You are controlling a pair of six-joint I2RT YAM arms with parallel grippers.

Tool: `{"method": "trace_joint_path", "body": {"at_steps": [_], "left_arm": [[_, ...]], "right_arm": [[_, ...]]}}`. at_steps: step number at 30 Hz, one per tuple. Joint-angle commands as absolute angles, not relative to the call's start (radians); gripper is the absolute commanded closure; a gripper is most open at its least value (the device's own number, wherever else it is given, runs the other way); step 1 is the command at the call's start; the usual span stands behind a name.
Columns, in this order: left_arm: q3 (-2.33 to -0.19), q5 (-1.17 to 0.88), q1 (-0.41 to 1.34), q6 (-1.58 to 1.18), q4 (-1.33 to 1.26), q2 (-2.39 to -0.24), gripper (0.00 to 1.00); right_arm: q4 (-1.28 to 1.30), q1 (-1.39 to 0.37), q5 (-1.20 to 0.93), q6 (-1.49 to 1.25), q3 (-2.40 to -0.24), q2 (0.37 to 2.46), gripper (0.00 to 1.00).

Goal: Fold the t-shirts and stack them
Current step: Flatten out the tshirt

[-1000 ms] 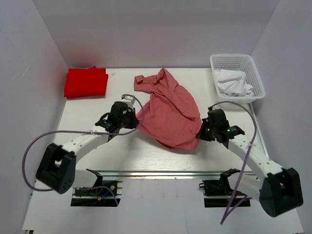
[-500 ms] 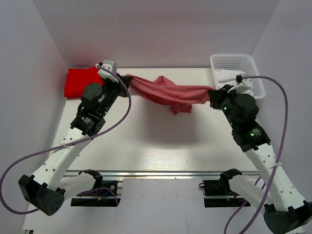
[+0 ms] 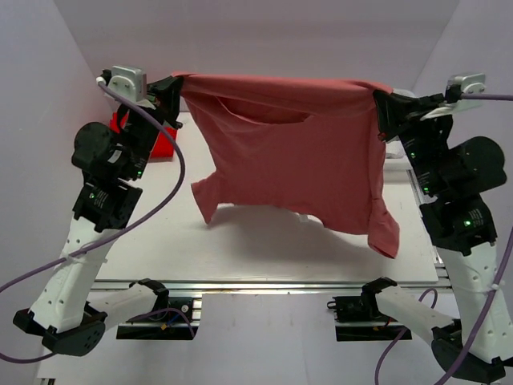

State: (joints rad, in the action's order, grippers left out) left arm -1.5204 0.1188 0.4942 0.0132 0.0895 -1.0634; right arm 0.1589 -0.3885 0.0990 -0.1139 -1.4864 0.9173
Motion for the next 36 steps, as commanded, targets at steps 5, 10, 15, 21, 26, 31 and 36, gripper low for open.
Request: {"method": "trace_joint_path", "body": {"at_steps": [5,10,15,21,26,31,36], "left_arm": [[-1.689,0.080,0.483,0.077,0.199,-0.985,1.00],[-1.778,0.025,0.472,0.087,0.274,-0.925,1.00],[-1.853,-0.086,0.472,0.087,0.331,-0.888,1.00],[-1.891,-0.116,0.472,0.077,0.371,-0.856,1.00],[-1.882,-0.190,0.472,0.058,0.380,-0.813,1.00],[-1.841,-0.173,0.463,0.058,0.371,-0.802,1.00],[-1.706,-0.163,0.463,0.058,0.324,-0.833,1.00]], "right_arm": [[0.152,-0.390,-0.078,-0.011,-1.658,0.876,1.00],[0.164,-0.388,-0.196,-0.006,-1.701,0.841,1.00],[0.167,-0.388,-0.235,-0.006,-1.720,0.799,1.00],[0.143,-0.388,-0.316,-0.020,-1.686,0.732,1.00],[0.118,-0.385,-0.319,-0.020,-1.622,0.678,1.00],[0.081,-0.387,-0.305,-0.017,-1.551,0.663,1.00],[0.019,-0.390,-0.216,-0.017,-1.399,0.678,1.00]]}}
